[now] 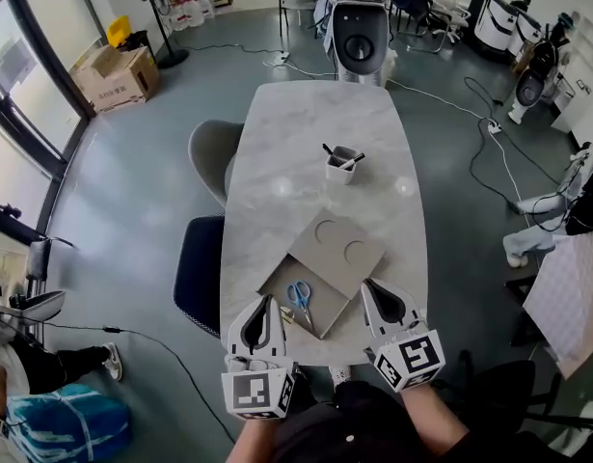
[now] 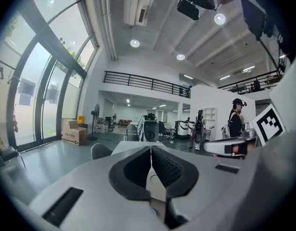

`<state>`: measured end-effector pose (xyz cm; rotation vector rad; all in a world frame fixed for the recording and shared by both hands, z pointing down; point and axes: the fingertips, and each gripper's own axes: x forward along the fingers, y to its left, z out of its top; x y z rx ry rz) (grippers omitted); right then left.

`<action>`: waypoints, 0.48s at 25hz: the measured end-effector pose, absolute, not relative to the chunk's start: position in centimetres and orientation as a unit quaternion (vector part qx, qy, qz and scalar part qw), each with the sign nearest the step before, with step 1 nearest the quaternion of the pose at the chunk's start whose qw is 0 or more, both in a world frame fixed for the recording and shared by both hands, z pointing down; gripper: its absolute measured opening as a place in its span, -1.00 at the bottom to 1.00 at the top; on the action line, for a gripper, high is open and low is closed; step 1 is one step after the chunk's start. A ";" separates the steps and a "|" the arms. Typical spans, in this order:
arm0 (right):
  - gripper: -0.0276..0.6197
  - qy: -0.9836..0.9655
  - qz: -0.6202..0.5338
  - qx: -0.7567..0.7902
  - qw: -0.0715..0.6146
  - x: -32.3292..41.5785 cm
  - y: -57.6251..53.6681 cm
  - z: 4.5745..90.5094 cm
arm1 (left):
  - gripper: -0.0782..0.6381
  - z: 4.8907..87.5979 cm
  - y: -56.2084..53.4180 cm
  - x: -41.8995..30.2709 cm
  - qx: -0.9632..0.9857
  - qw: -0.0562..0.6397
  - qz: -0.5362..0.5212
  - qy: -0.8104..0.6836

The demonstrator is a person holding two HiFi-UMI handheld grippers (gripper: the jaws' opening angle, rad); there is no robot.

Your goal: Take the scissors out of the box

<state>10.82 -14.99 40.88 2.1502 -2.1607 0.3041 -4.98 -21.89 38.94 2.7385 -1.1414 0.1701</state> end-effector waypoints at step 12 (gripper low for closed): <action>-0.91 -0.704 0.194 0.676 0.097 8.6 -16.9 48.3 | -0.73 44.0 -23.7 -5.6 0.918 0.116 0.102 -0.365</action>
